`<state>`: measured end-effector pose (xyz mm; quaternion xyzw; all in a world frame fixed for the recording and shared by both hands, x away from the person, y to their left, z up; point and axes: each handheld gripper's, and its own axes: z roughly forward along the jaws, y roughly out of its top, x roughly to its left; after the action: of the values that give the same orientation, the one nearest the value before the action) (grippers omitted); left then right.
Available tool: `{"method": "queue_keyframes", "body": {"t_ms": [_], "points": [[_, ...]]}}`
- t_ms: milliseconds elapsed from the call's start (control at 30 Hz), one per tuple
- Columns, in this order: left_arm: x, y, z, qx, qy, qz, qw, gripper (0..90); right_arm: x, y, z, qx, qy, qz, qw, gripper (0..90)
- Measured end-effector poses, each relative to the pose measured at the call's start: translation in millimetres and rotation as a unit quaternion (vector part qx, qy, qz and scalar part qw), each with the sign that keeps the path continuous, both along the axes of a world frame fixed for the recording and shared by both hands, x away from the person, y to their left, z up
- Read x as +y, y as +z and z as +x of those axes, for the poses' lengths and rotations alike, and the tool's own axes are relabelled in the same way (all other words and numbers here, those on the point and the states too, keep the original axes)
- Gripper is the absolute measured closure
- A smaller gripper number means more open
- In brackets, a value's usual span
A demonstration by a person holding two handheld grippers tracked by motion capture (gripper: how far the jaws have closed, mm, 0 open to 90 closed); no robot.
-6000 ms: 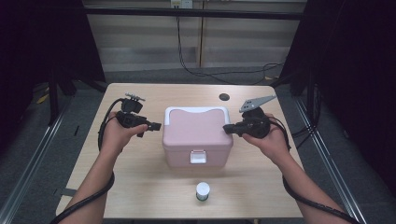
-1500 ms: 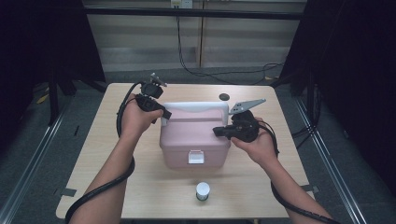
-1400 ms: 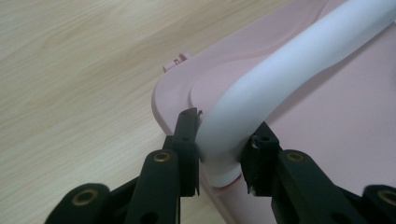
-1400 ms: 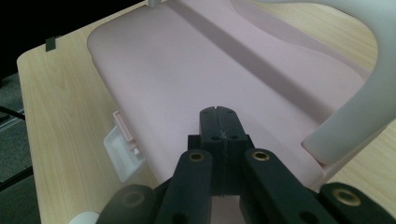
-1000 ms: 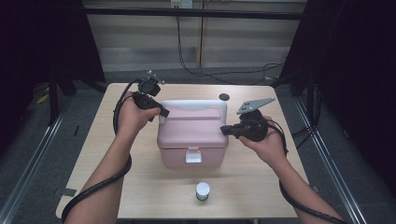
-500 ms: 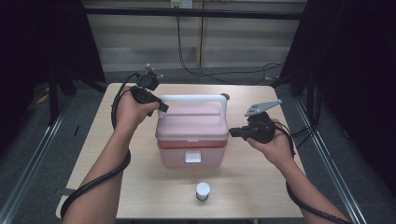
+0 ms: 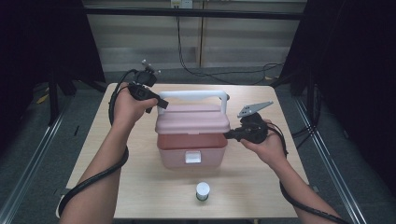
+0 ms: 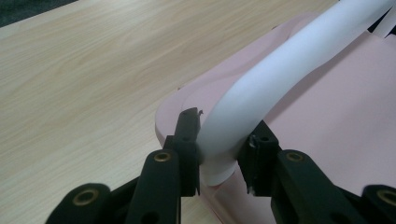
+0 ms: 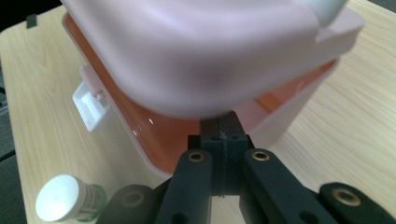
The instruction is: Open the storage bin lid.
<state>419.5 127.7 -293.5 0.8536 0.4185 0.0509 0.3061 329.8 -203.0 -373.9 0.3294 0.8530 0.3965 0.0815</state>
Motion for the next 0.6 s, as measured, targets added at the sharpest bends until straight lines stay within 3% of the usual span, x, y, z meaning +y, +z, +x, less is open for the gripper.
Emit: {"method": "queue_keyframes", "body": {"t_ms": [233, 600], "points": [[0.9, -2.9, -0.4, -0.001, -0.004, -0.002, 1.0, 70.7, 10.2, -0.3, 3.4, -0.001, 0.007, 0.0, 1.0, 90.0], [1.5, -6.8, -1.0, -0.01, 0.003, -0.004, 0.9999, 70.3, 11.1, -1.7, 2.8, -0.002, 0.008, 0.002, 1.0, 90.0]]}}
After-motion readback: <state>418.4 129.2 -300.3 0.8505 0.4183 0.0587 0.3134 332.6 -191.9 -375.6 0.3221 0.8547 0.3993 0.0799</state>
